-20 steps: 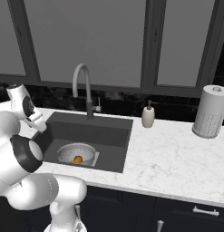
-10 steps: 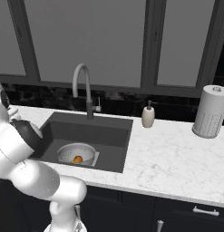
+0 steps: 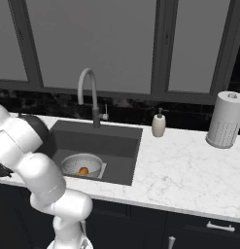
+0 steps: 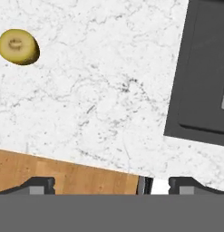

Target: Put the colander in the sink, put the kiwi, tangerine, peach in the colander, and turn on the sink faucet and pour water over the colander.

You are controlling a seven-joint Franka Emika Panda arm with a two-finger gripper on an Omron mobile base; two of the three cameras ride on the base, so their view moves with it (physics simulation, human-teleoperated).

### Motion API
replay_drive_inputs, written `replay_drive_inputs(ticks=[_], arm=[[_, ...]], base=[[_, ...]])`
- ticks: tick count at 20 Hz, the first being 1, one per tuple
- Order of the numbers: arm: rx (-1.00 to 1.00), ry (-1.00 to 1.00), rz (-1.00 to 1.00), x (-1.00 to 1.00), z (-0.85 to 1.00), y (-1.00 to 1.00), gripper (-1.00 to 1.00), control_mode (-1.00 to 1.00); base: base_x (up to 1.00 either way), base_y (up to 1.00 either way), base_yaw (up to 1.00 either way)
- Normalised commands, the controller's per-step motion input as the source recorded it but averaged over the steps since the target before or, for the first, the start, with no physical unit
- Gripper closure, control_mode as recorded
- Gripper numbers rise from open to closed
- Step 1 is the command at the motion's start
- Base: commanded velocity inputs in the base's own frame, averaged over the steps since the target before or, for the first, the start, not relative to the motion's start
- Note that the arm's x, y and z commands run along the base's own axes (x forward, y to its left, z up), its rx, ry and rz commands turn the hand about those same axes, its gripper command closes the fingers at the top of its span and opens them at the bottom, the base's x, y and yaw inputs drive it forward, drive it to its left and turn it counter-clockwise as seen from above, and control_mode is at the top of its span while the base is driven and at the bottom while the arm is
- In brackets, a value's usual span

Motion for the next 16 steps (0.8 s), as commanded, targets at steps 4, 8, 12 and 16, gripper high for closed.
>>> replay_drive_inputs(ticks=[4,8,12,16], arm=[[0.05,-0.06,0.16,0.38,-0.53,0.00,-1.00,-1.00],[0.07,-0.12,0.21,0.23,-0.44,0.05,-1.00,-1.00],[0.11,-0.06,0.25,0.00,-0.14,0.28,-1.00,-1.00],[0.12,-0.03,0.24,0.00,-0.01,0.18,-1.00,-1.00]], base=[[0.00,0.00,0.00],[0.00,0.00,0.00],[0.00,0.00,0.00],[0.00,0.00,0.00]])
